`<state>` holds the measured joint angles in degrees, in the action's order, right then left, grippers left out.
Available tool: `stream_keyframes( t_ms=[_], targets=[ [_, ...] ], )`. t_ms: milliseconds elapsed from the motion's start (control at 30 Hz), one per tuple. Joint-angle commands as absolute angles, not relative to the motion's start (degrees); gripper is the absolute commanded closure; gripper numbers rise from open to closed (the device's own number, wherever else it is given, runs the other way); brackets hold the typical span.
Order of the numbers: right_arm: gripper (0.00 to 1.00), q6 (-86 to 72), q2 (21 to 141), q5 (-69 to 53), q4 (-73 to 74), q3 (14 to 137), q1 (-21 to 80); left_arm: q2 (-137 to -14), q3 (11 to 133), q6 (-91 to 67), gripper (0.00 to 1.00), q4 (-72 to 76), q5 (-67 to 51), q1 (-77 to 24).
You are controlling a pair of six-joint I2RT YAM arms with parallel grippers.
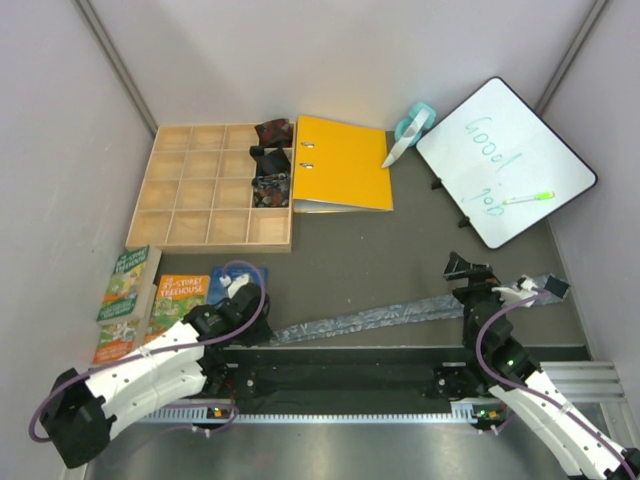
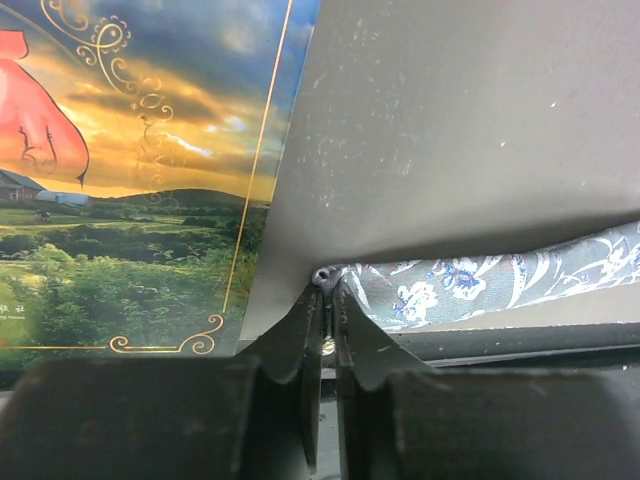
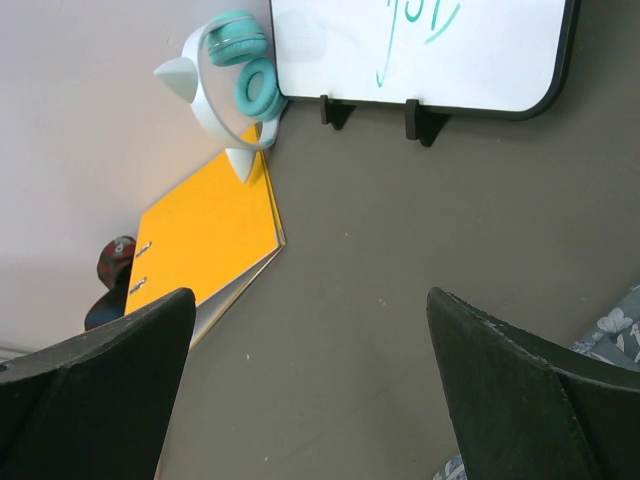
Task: Roll the ties
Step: Flatten out the tie at the center of the board.
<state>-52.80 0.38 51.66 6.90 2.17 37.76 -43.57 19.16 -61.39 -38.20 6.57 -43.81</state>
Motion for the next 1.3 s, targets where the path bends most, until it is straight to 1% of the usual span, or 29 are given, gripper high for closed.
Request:
stream_keyframes(
  t_ms=[0,133,233,267,333,367,467,533,567,633,667,700,733,767,800,833,900,933,1033,1067,1133,1167,1233,1267],
  targets=[
    [0.01,-53.35,-5.45,52.65,6.33,-3.52,38.23,-45.44,23.45,-59.86,0.92,-36.56,8.61,-44.03],
    [0.01,-53.61,-5.45,52.82,6.59,-3.43,38.23,-48.86,30.04,-57.67,0.94,-36.48,14.57,-43.60],
    [0.01,-53.61,-5.54,52.82,6.59,-3.34,38.23,-52.02,36.37,-52.57,0.96,-35.33,15.99,-41.58],
    [0.01,-53.44,-5.54,53.00,6.59,-3.34,38.23,-53.08,39.61,-49.08,0.99,-35.25,15.65,-39.14],
    [0.01,-52.83,-5.45,52.56,6.24,-2.99,38.15,-54.93,42.44,-45.37,1.00,-35.25,14.07,-35.96],
    [0.01,-52.30,-5.45,52.12,5.89,-2.64,38.23,-55.19,44.63,-41.70,1.00,-34.98,11.02,-32.73],
    [0.01,-46.42,-3.97,46.34,1.77,-1.15,38.23,-56.16,48.06,-36.76,1.00,-36.91,7.48,-28.06],
    [0.01,-46.14,-1.42,41.33,-2.17,-0.27,38.23,-56.78,48.69,-35.34,1.00,-39.89,7.38,-27.07],
    [0.01,-46.66,0.77,39.74,-3.50,1.65,38.23,-56.86,48.00,-34.98,1.00,-40.51,7.47,-26.55],
    [0.01,-48.24,11.30,34.73,-5.70,3.68,38.23,-56.25,46.33,-34.98,1.00,-40.52,6.42,-26.02],
    [0.01,-49.47,15.43,32.89,-6.67,7.17,38.23,-56.08,44.40,-35.24,1.00,-40.00,5.81,-25.84],
    [0.01,-50.09,25.04,28.61,-6.77,9.47,38.32,-56.42,44.12,-35.16,1.00,-39.56,4.23,-25.84],
    [0.01,-50.97,30.01,26.74,-6.33,12.10,38.23,-57.03,44.30,-35.07,1.00,-39.55,3.00,-25.84],
    [0.03,-52.46,34.58,24.54,-4.94,17.78,38.32,-57.91,44.82,-35.16,1.00,-39.90,2.47,-25.75],
    [0.09,-52.47,40.20,19.48,-4.66,20.80,38.32,-59.92,45.26,-35.33,1.00,-40.51,2.11,-25.66],
    [0.12,-52.56,48.78,16.99,-4.40,26.75,38.41,-61.07,45.61,-35.51,1.00,-41.13,1.07,-25.23],
    [0.18,-52.56,56.74,11.28,-4.48,31.88,39.02,-63.01,46.14,-34.81,1.00,-41.48,-1.74,-24.87],
    [0.19,-52.47,62.61,10.12,-5.18,35.73,39.63,-63.28,46.23,-34.54,1.00,-41.66,-2.89,-24.79],
    [0.27,-52.38,69.67,7.39,-5.37,42.59,41.57,-63.54,46.93,-33.84,1.00,-43.41,-2.30,-24.70],
    [0.32,-52.82,73.53,6.77,-5.27,44.28,42.79,-63.46,47.54,-33.32,1.00,-44.29,-1.33,-24.70],
    [0.39,-53.35,77.41,4.75,-4.66,48.66,44.29,-63.46,48.16,-32.35,1.00,-46.31,0.95,-24.61],
    [0.45,-53.96,80.82,4.40,-4.57,49.82,45.60,-63.37,48.60,-32.17,1.00,-46.75,2.45,-24.61],
    [0.49,-54.66,83.75,3.52,-5.09,52.89,48.86,-63.46,48.87,-31.73,1.00,-47.28,2.99,-24.70],
    [0.54,-55.45,86.72,3.25,-5.36,53.78,49.74,-63.63,49.22,-31.64,1.00,-47.37,3.42,-24.61]
  ],
)
